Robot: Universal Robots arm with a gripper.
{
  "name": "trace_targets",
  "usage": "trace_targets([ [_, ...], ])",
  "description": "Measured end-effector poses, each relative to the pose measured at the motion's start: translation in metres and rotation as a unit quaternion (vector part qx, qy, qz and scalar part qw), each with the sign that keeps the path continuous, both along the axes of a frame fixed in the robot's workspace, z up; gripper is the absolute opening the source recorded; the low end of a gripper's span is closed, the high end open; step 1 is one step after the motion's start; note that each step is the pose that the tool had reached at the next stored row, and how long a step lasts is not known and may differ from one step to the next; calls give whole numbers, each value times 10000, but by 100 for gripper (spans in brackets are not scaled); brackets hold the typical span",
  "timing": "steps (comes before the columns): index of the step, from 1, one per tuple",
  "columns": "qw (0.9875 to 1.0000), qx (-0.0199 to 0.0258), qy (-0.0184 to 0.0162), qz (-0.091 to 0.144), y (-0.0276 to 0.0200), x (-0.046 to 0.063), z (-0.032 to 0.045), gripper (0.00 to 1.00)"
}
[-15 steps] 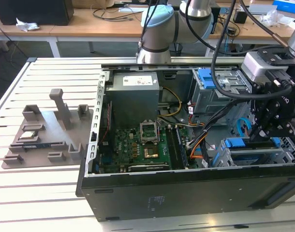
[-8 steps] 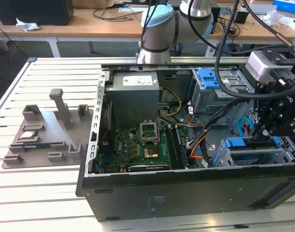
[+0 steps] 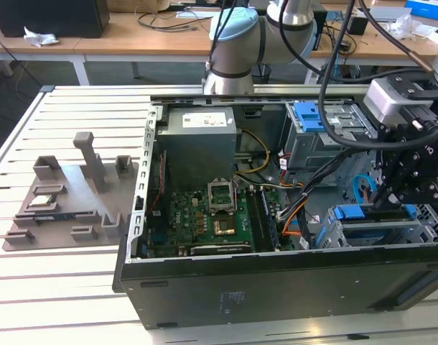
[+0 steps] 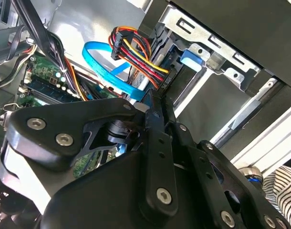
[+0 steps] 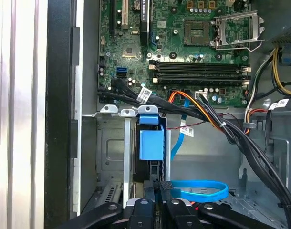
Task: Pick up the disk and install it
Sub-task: 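Insert the second disk wire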
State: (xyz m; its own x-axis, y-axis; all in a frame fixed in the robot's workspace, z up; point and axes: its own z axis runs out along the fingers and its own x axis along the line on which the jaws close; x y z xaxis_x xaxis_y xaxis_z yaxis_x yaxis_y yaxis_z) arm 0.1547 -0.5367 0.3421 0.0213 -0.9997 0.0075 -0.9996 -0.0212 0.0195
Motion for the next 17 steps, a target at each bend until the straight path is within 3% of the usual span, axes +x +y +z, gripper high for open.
trace_targets([
  [7, 10000, -1, 0, 1, 0, 1, -21, 16],
  [10, 10000, -1, 0, 1, 1, 1, -24, 24],
  [12, 10000, -2, 0, 1, 1, 1, 7, 24],
  [14, 10000, -3, 0, 0, 4, 0, 107, 24],
  [17, 10000, -4, 0, 0, 27, 0, 153, 22],
])
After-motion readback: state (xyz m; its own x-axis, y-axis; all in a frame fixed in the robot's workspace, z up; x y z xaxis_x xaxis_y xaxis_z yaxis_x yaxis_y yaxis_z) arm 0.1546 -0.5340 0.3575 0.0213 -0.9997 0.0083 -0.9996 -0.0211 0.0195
